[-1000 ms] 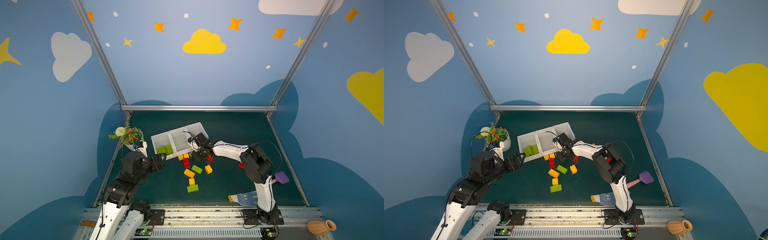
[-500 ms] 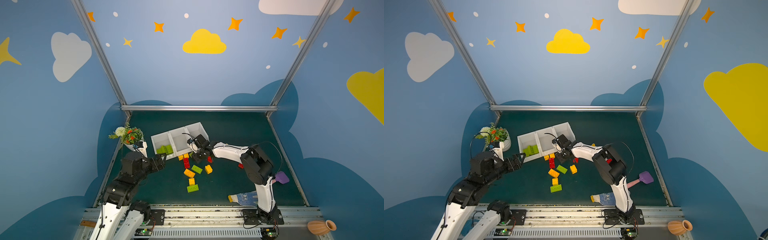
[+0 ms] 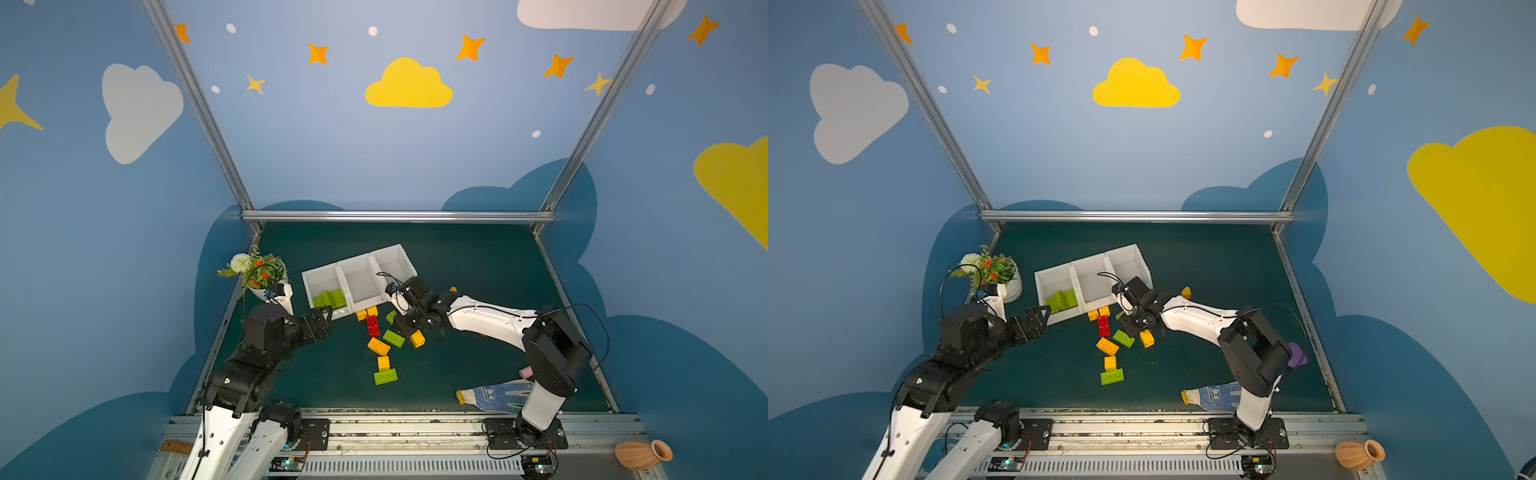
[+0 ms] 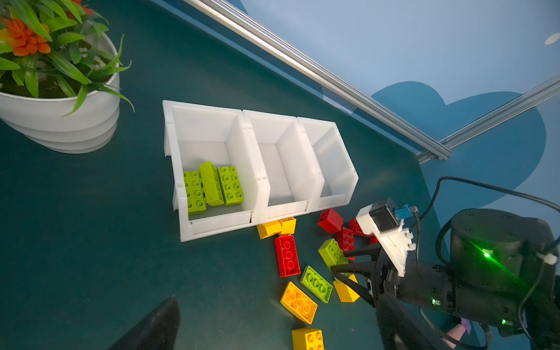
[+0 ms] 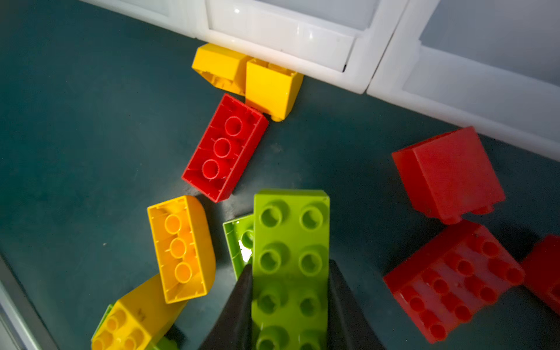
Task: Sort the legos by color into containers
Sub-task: 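Close the right gripper on the lime-green brick and lift it, then carry the brick with the right gripper into the compartment nearest the plant and open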
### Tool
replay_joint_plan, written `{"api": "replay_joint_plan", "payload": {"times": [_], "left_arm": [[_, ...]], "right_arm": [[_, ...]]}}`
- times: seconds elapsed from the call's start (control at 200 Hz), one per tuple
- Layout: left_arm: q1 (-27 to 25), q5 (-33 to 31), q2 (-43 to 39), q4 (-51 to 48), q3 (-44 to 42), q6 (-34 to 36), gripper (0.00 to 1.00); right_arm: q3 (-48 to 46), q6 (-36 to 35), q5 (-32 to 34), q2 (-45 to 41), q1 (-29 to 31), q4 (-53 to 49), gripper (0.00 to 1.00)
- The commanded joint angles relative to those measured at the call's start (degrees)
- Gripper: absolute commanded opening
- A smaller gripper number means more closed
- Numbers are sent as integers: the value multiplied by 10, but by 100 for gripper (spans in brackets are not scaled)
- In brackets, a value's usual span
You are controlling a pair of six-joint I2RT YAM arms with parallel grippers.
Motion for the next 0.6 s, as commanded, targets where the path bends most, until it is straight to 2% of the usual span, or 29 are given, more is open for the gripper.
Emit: {"api": "replay_joint_plan", "payload": {"times": [0.0, 0.18, 0.36, 0.596], "left_arm": [[2, -10, -12, -7, 0, 7, 100], [2, -14, -21, -8, -1, 4, 100], [3, -2, -27, 0, -5, 2, 100], [2, 2, -38, 0, -4, 4, 100]], "right_arm": [[0, 9, -8, -21, 10, -16, 16], [44, 14, -22, -5, 13, -19, 16], [118, 23, -57, 50, 17, -22, 14], [231, 43, -58, 123, 24, -31, 12]]}}
